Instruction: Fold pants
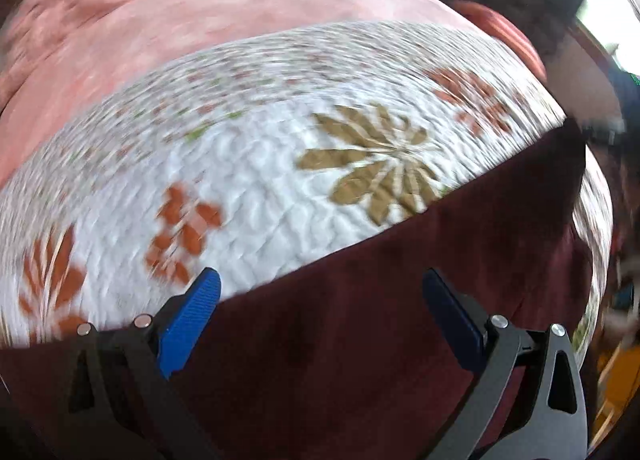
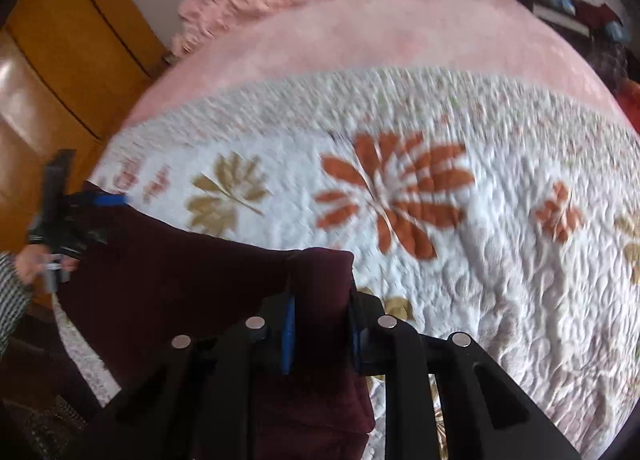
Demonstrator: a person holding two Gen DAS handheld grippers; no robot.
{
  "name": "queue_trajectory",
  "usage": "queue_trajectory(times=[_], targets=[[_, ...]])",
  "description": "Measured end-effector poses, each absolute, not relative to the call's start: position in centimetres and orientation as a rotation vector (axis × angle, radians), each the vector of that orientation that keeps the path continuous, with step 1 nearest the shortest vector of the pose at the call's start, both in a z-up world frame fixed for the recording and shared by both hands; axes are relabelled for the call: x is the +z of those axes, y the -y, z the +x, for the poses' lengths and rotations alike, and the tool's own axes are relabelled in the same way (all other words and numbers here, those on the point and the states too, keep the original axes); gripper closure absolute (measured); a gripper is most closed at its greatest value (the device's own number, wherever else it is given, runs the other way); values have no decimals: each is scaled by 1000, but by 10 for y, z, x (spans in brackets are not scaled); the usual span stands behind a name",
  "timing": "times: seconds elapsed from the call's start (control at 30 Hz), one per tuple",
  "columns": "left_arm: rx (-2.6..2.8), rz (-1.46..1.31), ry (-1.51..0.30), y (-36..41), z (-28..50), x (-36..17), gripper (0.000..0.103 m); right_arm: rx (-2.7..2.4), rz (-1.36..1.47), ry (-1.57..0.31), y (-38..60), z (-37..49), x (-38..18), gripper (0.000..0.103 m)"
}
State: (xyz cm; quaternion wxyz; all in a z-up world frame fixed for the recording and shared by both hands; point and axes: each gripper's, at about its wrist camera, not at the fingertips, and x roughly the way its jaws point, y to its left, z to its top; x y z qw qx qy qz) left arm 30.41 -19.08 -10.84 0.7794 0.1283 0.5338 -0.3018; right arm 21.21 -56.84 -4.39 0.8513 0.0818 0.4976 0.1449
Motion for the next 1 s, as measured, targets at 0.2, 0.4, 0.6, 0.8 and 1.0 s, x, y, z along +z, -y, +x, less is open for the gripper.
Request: queue_trajectory(times=[0.2, 0.4, 0.6, 0.8, 1.0], targets=[[-846, 341, -1171, 228, 323, -121, 3, 355, 158, -944, 563, 211, -6, 83], [-982, 305, -1220, 246, 336, -129, 3, 393, 124, -892, 556, 211, 13, 83], [-1097, 132, -1406, 243, 351, -147, 3, 410, 132, -860, 557, 210, 19, 83], [-1115, 25, -1526, 230, 352, -157, 26, 403, 154, -842, 559, 211, 21, 83], [-997, 109, -1467, 212, 346, -145, 87, 361, 194, -862, 563, 212, 7, 83]])
